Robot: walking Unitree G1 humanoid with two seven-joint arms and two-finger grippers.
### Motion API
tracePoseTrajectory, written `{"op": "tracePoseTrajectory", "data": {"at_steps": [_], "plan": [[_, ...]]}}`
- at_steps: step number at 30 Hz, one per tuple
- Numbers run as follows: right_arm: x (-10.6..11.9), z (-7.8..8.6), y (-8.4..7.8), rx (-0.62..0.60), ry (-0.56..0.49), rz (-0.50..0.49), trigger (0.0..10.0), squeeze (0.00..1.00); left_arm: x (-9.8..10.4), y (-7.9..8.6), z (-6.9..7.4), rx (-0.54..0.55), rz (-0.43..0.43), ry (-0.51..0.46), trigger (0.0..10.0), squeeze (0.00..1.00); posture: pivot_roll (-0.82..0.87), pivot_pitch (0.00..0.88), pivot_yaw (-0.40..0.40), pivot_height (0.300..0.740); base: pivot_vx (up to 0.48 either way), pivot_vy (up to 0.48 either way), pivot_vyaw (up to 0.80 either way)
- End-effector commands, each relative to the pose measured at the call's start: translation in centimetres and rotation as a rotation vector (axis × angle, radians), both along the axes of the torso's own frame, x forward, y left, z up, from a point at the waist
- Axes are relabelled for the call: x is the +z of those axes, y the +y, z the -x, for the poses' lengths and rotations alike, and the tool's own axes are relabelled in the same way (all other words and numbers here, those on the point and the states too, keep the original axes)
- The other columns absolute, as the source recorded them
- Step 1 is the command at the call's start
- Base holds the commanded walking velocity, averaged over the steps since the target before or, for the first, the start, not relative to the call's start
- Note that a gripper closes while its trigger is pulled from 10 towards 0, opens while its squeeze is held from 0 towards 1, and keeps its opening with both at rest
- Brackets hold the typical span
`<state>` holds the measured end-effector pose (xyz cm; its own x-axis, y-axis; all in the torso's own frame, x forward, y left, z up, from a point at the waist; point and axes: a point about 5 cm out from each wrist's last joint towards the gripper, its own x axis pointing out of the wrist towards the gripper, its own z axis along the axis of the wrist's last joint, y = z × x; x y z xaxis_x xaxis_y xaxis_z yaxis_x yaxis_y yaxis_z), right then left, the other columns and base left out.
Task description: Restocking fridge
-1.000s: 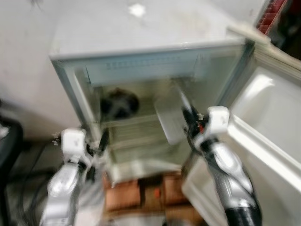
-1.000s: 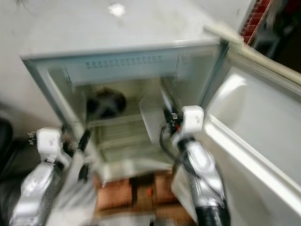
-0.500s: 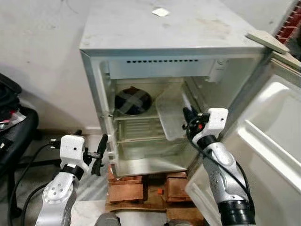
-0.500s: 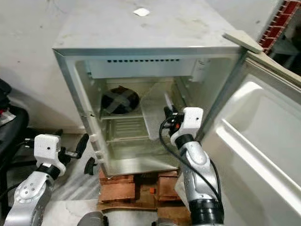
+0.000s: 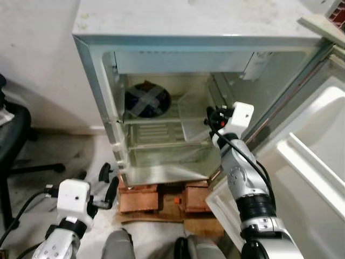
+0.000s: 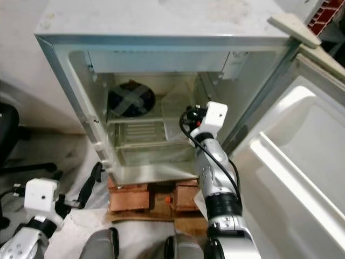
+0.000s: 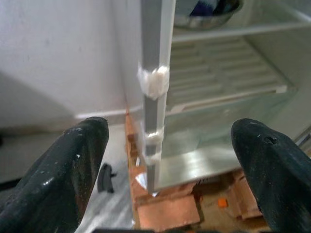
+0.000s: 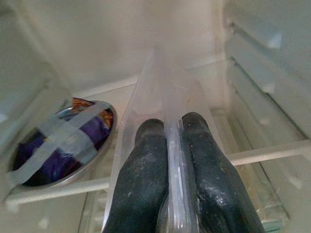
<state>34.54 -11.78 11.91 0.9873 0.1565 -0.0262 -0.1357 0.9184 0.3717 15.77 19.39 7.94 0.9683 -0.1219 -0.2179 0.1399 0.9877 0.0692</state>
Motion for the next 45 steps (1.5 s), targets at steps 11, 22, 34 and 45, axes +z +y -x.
{"op": "tracePoseTrajectory", "data": {"at_steps": [11, 22, 34, 45], "plan": [[1.7, -3.3, 0.4, -0.134, 0.030, -0.202, 10.0, 0.00, 0.9, 1.0, 1.9, 0.052, -0.038, 0.041, 10.0, 0.00, 0.22, 0.319, -0.134, 0.740, 0.000, 0.000, 0.00], [3.5, -5.2, 2.5, -0.161, 0.105, -0.536, 10.0, 0.00, 1.7, 1.2, 2.8, 0.066, -0.055, 0.057, 10.0, 0.00, 0.27, 0.354, -0.156, 0.740, 0.000, 0.000, 0.00], [4.9, -5.6, 5.2, -0.118, 0.143, -0.825, 10.0, 1.00, 1.7, 0.8, 3.1, 0.078, -0.056, 0.066, 10.0, 0.00, 0.29, 0.352, -0.174, 0.740, 0.000, 0.000, 0.00], [7.1, -6.0, 5.3, -0.011, -0.009, -0.412, 10.0, 1.00, 1.4, 0.9, 2.2, 0.091, -0.063, 0.054, 10.0, 0.00, 0.28, 0.327, -0.185, 0.740, 0.000, 0.000, 0.00]]}}
